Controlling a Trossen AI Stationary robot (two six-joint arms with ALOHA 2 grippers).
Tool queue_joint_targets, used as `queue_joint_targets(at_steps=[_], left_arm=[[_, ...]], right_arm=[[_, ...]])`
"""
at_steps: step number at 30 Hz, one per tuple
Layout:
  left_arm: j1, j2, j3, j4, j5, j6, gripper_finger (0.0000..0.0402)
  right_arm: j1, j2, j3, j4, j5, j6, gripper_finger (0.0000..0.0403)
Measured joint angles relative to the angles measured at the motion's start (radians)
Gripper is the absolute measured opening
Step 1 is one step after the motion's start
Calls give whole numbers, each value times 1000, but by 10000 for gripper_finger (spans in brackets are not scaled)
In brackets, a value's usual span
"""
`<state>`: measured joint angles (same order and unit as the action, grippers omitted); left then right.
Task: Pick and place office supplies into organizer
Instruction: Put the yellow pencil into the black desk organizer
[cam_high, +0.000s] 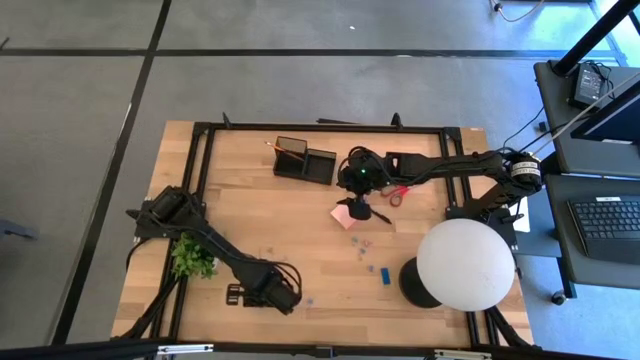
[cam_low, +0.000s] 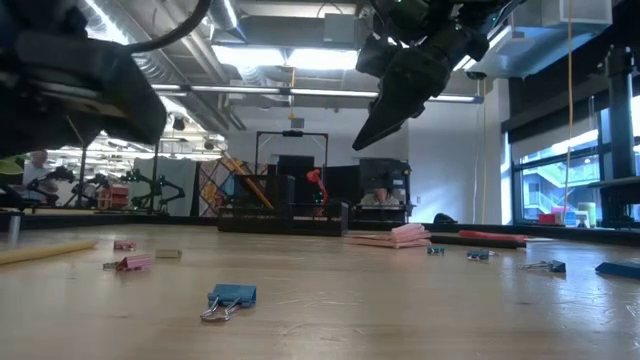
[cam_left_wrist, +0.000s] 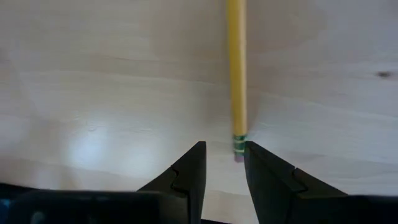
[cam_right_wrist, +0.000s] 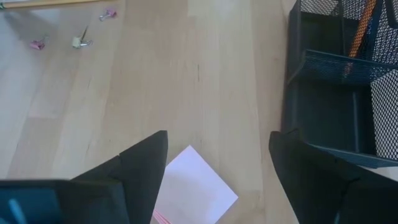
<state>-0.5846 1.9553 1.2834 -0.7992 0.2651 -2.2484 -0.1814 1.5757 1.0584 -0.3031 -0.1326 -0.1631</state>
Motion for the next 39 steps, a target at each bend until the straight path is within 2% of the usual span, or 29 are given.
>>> queue_joint_targets(at_steps=[4,15,20,39], left_arm=[[-1,0,-20,72,-13,-1,102],[-2,17,-19,74,0,-16,102],[2,42,-17,83,48,-11,102],[6,49,-19,68,47,-8,95]], right_arm=[[0,0,0,0,0,0,284],[0,0,0,17,0,-3,284],[0,0,0,17,0,-3,284],[0,0,0,23,0,-6,284]])
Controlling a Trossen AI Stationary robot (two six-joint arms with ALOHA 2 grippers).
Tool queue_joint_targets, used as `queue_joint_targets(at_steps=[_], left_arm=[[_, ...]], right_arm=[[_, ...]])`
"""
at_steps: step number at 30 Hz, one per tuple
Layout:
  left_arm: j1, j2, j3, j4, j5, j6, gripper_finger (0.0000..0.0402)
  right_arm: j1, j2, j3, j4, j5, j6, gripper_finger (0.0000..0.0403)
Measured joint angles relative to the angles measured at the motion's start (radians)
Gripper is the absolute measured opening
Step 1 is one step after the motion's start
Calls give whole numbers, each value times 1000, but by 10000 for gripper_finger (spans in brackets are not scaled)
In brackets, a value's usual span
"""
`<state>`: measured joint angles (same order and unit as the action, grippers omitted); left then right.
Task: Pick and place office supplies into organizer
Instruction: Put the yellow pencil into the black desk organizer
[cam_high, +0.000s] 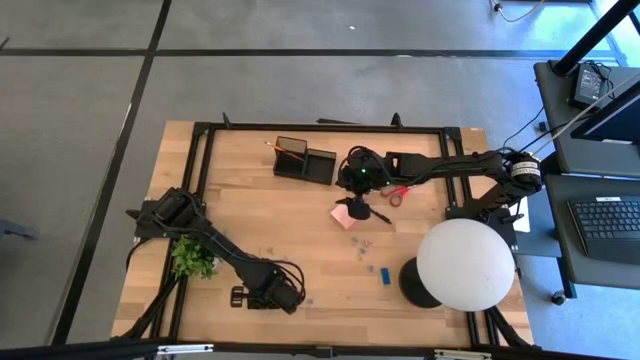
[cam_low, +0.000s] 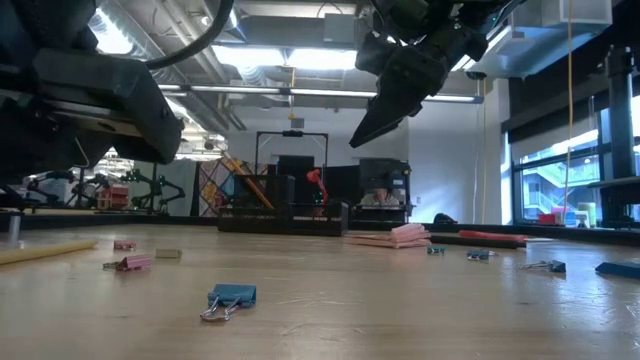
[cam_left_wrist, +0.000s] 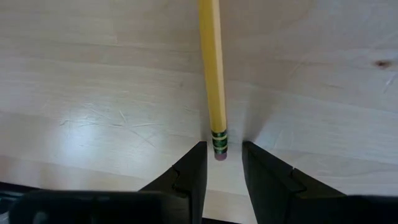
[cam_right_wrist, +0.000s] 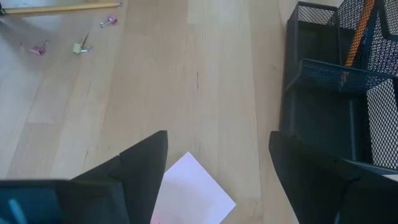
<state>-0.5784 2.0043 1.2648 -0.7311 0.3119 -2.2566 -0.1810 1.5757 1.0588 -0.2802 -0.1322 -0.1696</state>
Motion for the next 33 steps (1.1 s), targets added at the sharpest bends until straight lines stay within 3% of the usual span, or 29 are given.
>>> queue_joint_targets(at_steps=[11,22,33], left_arm=[[0,0,0,6,-10,0,32],[10,-31,-6,2,-26,90,15],[59,-244,-7,-14,-285,268,14]], right_arm=[[0,0,0,0,0,0,284],[0,0,0,0,0,0,284],[0,0,0,-1,0,-42,284]])
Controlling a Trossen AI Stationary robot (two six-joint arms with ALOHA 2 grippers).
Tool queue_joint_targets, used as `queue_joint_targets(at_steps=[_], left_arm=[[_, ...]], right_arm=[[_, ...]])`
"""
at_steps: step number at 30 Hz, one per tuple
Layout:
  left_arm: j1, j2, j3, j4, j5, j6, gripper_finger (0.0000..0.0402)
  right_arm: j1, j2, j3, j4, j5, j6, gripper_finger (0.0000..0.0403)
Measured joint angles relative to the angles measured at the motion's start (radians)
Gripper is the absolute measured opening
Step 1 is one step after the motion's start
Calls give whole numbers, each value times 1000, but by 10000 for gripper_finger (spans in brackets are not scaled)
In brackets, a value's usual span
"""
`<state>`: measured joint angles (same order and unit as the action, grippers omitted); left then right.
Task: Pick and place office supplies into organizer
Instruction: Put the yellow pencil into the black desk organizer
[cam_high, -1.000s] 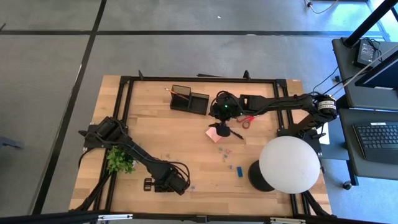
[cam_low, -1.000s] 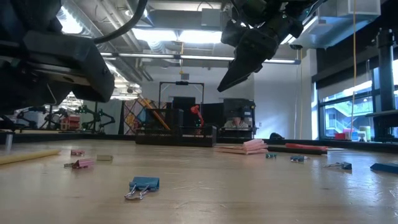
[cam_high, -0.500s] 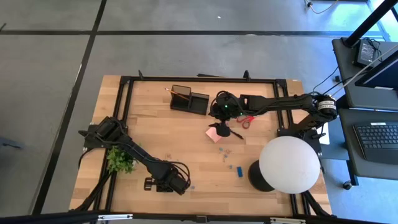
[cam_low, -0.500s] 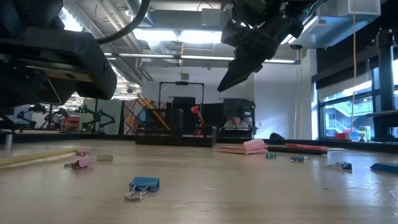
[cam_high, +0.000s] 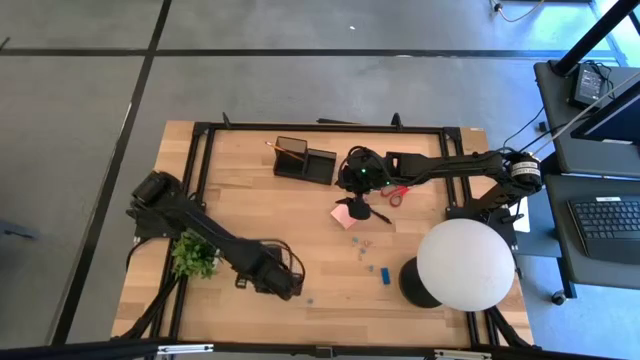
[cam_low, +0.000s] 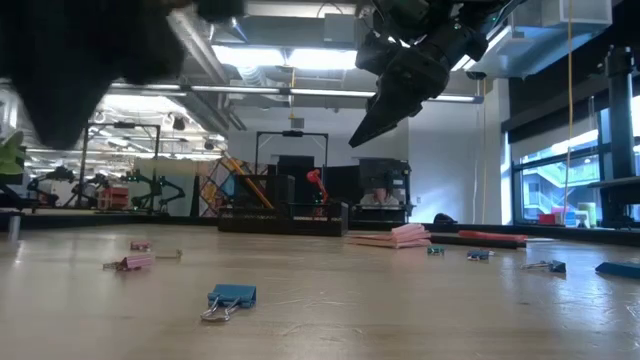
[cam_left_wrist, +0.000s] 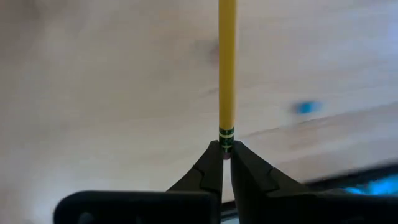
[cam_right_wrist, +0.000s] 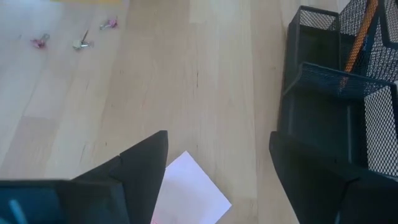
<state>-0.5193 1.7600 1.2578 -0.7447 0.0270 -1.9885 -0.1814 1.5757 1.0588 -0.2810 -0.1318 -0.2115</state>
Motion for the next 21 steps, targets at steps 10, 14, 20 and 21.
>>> queue_joint_targets(at_steps=[10,14,20,21], left_arm=[[80,-262,2,-51,-343,355,13],[150,-367,4,-68,-389,506,13],[294,-480,4,-68,-280,644,13],[315,-491,4,-67,-255,651,14]], right_arm=[[0,0,0,-3,1,-1,284],[2,-11,0,-19,14,-150,284],[61,-62,0,17,338,-512,284],[73,-68,0,35,399,-582,284]])
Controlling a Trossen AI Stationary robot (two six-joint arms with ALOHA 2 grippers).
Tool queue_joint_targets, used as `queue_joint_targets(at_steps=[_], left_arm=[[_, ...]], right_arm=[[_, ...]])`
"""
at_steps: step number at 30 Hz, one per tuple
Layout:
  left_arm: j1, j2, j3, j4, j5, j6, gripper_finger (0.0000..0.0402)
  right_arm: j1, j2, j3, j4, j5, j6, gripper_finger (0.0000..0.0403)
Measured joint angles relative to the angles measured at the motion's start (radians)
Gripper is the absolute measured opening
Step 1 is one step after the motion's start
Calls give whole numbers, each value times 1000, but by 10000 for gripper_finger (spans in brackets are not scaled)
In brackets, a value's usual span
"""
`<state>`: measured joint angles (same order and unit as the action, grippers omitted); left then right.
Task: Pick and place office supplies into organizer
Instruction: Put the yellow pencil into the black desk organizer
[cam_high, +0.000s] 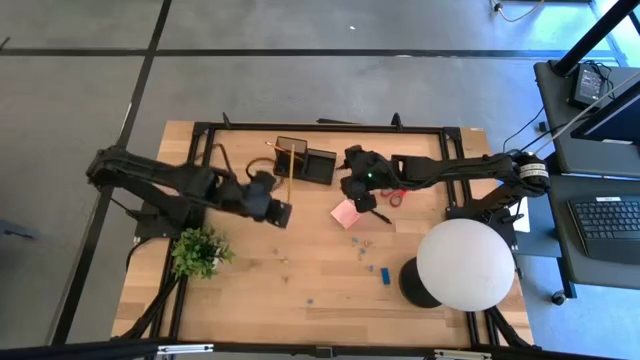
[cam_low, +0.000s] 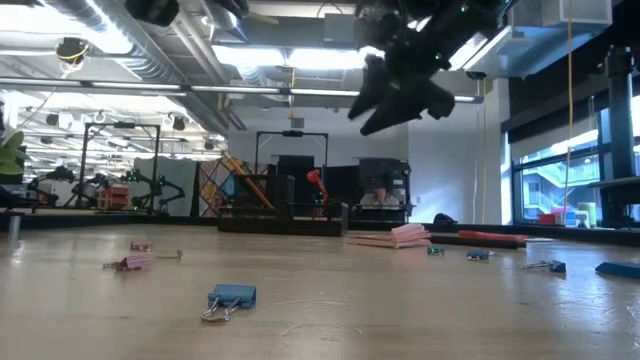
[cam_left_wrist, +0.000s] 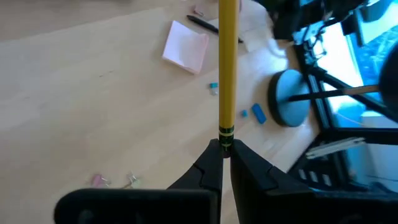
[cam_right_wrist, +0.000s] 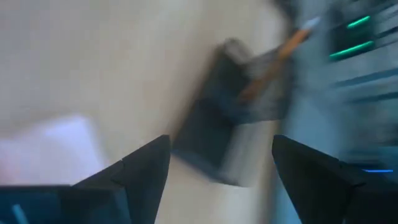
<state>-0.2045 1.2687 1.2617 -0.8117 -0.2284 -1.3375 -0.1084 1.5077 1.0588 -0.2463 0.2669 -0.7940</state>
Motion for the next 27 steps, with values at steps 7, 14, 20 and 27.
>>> queue_joint_targets(at_steps=[7,14,20,27], left_arm=[[124,-33,0,15,122,-1,24],[197,-27,1,143,219,-2,22],[214,-27,2,274,308,-10,22],[205,-26,2,307,341,-101,22]], right_arm=[[60,-7,0,316,129,-429,284],[58,-1,1,654,56,-644,284],[60,0,0,662,-2,-678,284],[59,0,0,684,-2,-724,260]])
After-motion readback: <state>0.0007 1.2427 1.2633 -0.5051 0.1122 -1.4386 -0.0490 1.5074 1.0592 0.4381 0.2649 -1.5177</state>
